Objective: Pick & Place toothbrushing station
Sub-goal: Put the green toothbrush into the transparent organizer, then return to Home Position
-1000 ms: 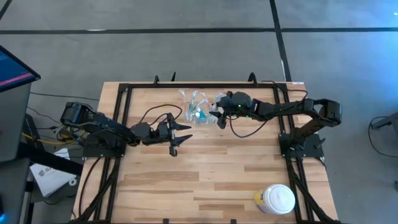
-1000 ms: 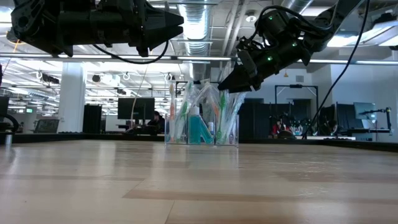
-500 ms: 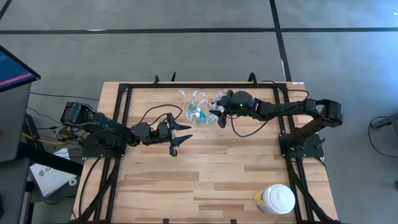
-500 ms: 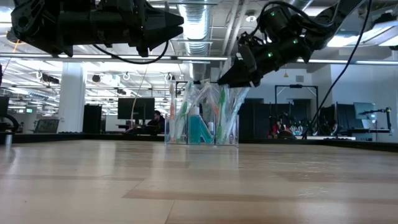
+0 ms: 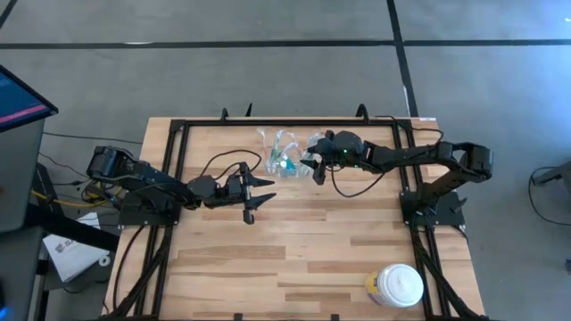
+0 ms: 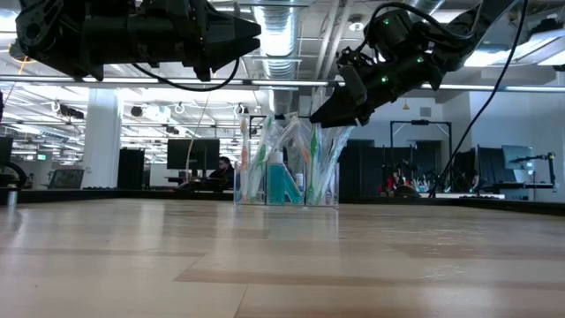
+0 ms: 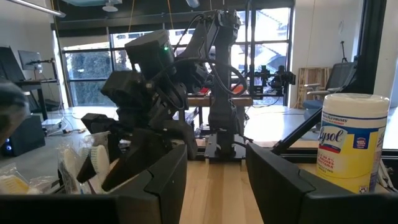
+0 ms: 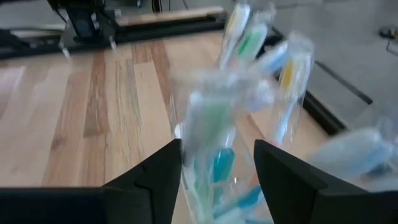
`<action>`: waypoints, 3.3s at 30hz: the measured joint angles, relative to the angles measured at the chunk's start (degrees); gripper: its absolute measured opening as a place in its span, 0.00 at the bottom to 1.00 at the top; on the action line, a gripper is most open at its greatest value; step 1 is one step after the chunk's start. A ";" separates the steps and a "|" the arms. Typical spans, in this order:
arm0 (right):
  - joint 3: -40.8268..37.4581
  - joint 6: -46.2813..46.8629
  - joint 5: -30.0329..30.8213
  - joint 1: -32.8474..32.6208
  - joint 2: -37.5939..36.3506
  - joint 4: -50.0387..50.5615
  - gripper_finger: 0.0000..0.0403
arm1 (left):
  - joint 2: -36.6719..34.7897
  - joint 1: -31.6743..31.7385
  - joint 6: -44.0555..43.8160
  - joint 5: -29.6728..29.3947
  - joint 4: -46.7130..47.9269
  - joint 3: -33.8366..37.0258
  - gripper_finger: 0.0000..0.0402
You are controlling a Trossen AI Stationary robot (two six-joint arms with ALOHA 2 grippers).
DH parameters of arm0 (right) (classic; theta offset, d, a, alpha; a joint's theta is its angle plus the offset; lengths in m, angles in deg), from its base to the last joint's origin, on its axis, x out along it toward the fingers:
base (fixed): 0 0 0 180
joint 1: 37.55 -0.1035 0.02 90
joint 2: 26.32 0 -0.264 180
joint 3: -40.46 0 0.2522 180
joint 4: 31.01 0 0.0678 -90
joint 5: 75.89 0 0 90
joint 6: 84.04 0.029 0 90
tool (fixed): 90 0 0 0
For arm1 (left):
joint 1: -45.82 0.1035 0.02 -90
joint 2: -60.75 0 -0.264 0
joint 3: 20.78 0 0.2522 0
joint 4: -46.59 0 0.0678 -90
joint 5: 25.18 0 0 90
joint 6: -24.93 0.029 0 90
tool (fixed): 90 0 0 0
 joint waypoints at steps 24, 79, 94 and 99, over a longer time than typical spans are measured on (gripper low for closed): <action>3.12 -0.43 -0.04 -0.56 0.02 -2.93 0.47 | 0.00 0.02 0.00 0.00 1.06 0.00 0.39; 3.56 0.47 -1.25 -11.40 -20.98 29.16 0.34 | -8.66 0.22 1.10 -0.02 1.51 0.33 0.39; -1.04 -2.15 -1.25 -11.38 -23.97 15.57 0.35 | -19.84 -0.24 0.66 -10.62 2.30 9.58 0.39; -4.72 -1.12 -1.28 -10.16 -29.38 13.59 0.35 | -24.96 -0.58 0.55 -10.10 8.27 10.87 0.39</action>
